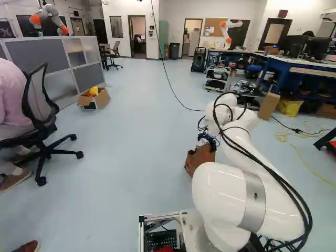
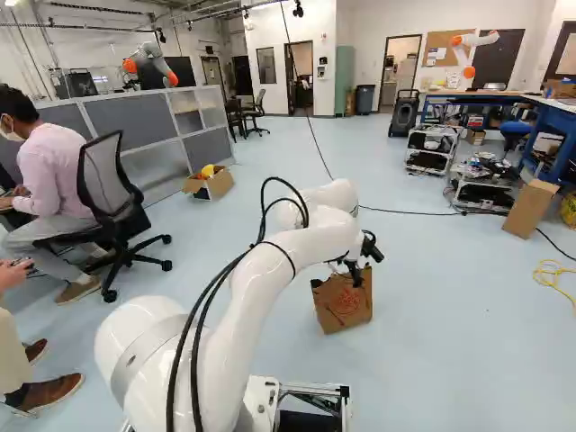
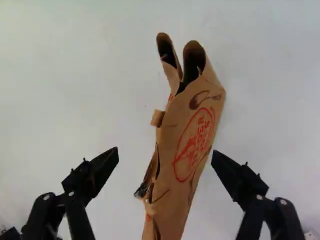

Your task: Pick up the grocery bag from the ground

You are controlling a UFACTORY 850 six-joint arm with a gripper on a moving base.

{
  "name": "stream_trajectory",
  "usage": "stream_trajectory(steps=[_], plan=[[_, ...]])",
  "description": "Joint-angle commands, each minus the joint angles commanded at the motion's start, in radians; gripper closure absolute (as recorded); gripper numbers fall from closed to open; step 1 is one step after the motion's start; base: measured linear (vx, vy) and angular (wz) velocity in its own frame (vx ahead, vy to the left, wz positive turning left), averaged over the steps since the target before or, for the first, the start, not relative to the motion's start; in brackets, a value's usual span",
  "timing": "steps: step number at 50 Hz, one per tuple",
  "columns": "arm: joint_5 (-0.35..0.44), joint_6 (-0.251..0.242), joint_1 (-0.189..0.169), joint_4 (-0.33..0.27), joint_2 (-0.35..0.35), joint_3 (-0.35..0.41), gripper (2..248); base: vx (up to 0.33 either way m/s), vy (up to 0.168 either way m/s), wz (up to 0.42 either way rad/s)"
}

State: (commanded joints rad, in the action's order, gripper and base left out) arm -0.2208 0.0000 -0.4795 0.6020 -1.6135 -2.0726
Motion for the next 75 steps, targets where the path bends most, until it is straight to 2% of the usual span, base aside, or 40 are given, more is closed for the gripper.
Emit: stream_trajectory(steps=[17,35,36,41,42,46,47,51,52,56,57,62,63,75], plan=[[0.0,0.0,-0.002,0.0,-0.124,-0.128,3,0.0,0.0,0.0],[0.0,0.0,-0.002,0.0,-0.143,-0.149,5,0.0,0.0,0.0],[0.0,0.0,-0.002,0.0,-0.143,-0.149,41,0.0,0.0,0.0],[0.0,0.0,-0.002,0.0,-0.143,-0.149,41,0.0,0.0,0.0],[0.0,0.0,-0.002,0.0,-0.143,-0.149,79,0.0,0.0,0.0],[0.0,0.0,-0.002,0.0,-0.143,-0.149,79,0.0,0.0,0.0],[0.0,0.0,-0.002,0.0,-0.143,-0.149,117,0.0,0.0,0.0],[0.0,0.0,-0.002,0.0,-0.143,-0.149,117,0.0,0.0,0.0],[0.0,0.0,-0.002,0.0,-0.143,-0.149,156,0.0,0.0,0.0],[0.0,0.0,-0.002,0.0,-0.143,-0.149,156,0.0,0.0,0.0],[0.0,0.0,-0.002,0.0,-0.143,-0.149,194,0.0,0.0,0.0],[0.0,0.0,-0.002,0.0,-0.143,-0.149,194,0.0,0.0,0.0],[0.0,0.0,-0.002,0.0,-0.143,-0.149,227,0.0,0.0,0.0],[0.0,0.0,-0.002,0.0,-0.143,-0.149,228,0.0,0.0,0.0]])
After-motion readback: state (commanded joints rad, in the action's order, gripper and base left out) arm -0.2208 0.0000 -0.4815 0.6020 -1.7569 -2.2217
